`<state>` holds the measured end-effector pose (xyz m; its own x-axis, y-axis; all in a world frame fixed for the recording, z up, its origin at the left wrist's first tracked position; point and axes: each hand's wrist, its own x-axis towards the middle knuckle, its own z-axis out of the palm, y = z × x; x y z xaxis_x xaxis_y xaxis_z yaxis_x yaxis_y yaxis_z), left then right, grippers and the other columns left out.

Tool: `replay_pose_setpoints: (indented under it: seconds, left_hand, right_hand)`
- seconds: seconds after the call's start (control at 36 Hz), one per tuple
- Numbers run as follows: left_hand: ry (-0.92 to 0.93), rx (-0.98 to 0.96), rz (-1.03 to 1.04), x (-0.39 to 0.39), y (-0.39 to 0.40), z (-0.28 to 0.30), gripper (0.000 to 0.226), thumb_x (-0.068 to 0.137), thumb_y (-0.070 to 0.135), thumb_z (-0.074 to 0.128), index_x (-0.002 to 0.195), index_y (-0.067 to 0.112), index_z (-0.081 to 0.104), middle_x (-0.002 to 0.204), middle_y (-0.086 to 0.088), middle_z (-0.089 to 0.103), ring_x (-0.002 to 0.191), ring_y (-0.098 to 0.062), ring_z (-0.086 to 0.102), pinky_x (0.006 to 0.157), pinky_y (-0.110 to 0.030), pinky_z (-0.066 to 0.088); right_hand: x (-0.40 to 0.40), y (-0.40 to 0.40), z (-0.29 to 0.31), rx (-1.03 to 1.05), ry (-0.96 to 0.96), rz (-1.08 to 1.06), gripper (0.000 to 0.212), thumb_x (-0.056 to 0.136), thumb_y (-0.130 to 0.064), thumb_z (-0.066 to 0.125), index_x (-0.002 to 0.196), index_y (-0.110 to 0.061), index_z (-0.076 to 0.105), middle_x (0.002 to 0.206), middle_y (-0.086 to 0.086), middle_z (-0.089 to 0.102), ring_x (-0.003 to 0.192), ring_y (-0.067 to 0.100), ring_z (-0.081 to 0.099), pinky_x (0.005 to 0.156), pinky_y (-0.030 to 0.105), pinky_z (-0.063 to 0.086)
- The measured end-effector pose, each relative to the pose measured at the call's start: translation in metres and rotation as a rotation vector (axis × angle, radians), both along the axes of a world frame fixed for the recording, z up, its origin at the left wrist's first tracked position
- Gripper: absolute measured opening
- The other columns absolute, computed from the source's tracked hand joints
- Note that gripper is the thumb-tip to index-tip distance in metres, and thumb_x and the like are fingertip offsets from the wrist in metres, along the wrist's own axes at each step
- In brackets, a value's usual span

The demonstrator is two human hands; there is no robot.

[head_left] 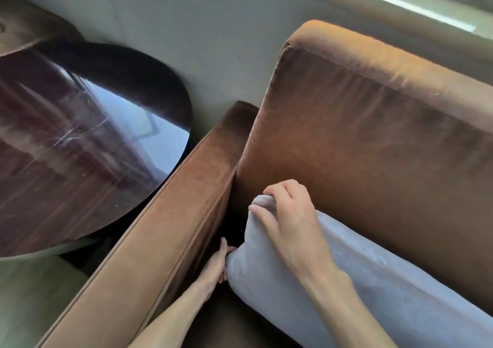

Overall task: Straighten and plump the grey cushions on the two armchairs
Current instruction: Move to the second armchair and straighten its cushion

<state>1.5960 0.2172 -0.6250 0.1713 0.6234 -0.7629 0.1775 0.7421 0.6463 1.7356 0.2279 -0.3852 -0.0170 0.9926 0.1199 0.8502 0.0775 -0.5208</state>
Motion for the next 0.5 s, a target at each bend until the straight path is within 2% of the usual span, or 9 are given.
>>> replay_pose_setpoints:
  seconds: [0.06, 0.11, 0.19, 0.22, 0.25, 0.31, 0.36, 0.44, 0.5]
  left_hand:
    - [0.043, -0.004, 0.007, 0.002, -0.001, -0.01, 0.058, 0.101, 0.067, 0.015, 0.104, 0.039, 0.066, 0.054, 0.003, 0.057, 0.047, -0.008, 0.048, 0.051, -0.024, 0.036]
    - [0.109, 0.018, 0.013, 0.003, -0.005, -0.018, 0.066, 0.102, 0.065, 0.014, 0.106, 0.035, 0.072, 0.046, 0.009, 0.059, 0.045, -0.003, 0.052, 0.054, -0.023, 0.039]
    - [0.129, 0.044, 0.053, 0.007, -0.014, -0.028, 0.076, 0.102, 0.064, 0.016, 0.107, 0.012, 0.07, 0.058, 0.002, 0.072, 0.046, 0.001, 0.057, 0.056, -0.024, 0.039]
    - [0.112, 0.039, 0.085, 0.008, -0.018, -0.031, 0.074, 0.102, 0.063, 0.018, 0.112, 0.014, 0.071, 0.082, -0.004, 0.078, 0.059, 0.003, 0.062, 0.061, -0.024, 0.042]
    - [0.108, 0.029, 0.113, 0.008, -0.021, -0.033, 0.07, 0.103, 0.063, 0.019, 0.122, 0.02, 0.07, 0.112, -0.005, 0.077, 0.085, -0.003, 0.069, 0.073, -0.026, 0.046]
    - [0.124, 0.004, 0.128, 0.006, -0.025, -0.032, 0.067, 0.102, 0.064, 0.02, 0.144, 0.025, 0.056, 0.146, -0.002, 0.059, 0.134, -0.018, 0.054, 0.105, -0.034, 0.042]
    - [0.104, -0.025, 0.118, 0.006, -0.027, -0.03, 0.068, 0.102, 0.065, 0.018, 0.14, 0.026, 0.06, 0.136, 0.002, 0.066, 0.13, -0.02, 0.056, 0.104, -0.036, 0.044]
    - [0.133, -0.009, 0.103, 0.004, -0.025, -0.028, 0.077, 0.101, 0.067, 0.017, 0.117, 0.014, 0.071, 0.074, 0.013, 0.072, 0.079, -0.014, 0.064, 0.07, -0.031, 0.043]
    - [0.171, -0.004, 0.102, 0.003, -0.025, -0.029, 0.079, 0.1, 0.068, 0.017, 0.115, 0.013, 0.071, 0.072, 0.011, 0.072, 0.077, -0.015, 0.065, 0.065, -0.029, 0.042]
  right_hand:
    - [0.002, -0.003, 0.0, 0.023, 0.003, -0.005, 0.015, 0.097, -0.021, 0.063, 0.083, -0.014, 0.061, 0.089, -0.007, 0.053, 0.089, 0.011, 0.046, 0.081, 0.007, 0.033]
    - [0.002, -0.005, 0.001, 0.044, 0.023, -0.011, 0.021, 0.096, -0.013, 0.062, 0.076, -0.009, 0.059, 0.081, -0.003, 0.055, 0.082, 0.016, 0.049, 0.074, 0.017, 0.036]
    - [0.005, -0.002, 0.009, 0.101, 0.205, -0.089, 0.021, 0.091, -0.006, 0.066, 0.071, -0.01, 0.059, 0.074, -0.002, 0.058, 0.075, 0.015, 0.054, 0.069, 0.025, 0.041]
    - [0.006, -0.001, 0.012, 0.134, 0.269, -0.13, 0.02, 0.088, -0.006, 0.068, 0.071, -0.011, 0.062, 0.073, -0.004, 0.06, 0.074, 0.012, 0.056, 0.069, 0.021, 0.042]
    - [0.007, 0.0, 0.016, 0.166, 0.322, -0.166, 0.018, 0.087, -0.007, 0.069, 0.071, -0.012, 0.064, 0.072, -0.006, 0.062, 0.075, 0.011, 0.057, 0.068, 0.017, 0.042]
    - [0.007, 0.002, 0.02, 0.184, 0.392, -0.2, 0.016, 0.085, -0.009, 0.07, 0.07, -0.013, 0.065, 0.072, -0.009, 0.062, 0.075, 0.008, 0.059, 0.067, 0.011, 0.04]
    - [0.007, 0.001, 0.019, 0.157, 0.414, -0.19, 0.016, 0.085, -0.009, 0.071, 0.07, -0.013, 0.065, 0.072, -0.01, 0.063, 0.076, 0.007, 0.06, 0.068, 0.01, 0.039]
    - [0.008, -0.001, 0.018, 0.128, 0.424, -0.193, 0.016, 0.085, -0.009, 0.073, 0.071, -0.012, 0.066, 0.073, -0.009, 0.064, 0.077, 0.008, 0.061, 0.068, 0.012, 0.041]
    - [0.009, -0.001, 0.019, 0.132, 0.438, -0.204, 0.017, 0.085, -0.008, 0.073, 0.07, -0.012, 0.065, 0.073, -0.009, 0.064, 0.077, 0.009, 0.061, 0.068, 0.013, 0.042]
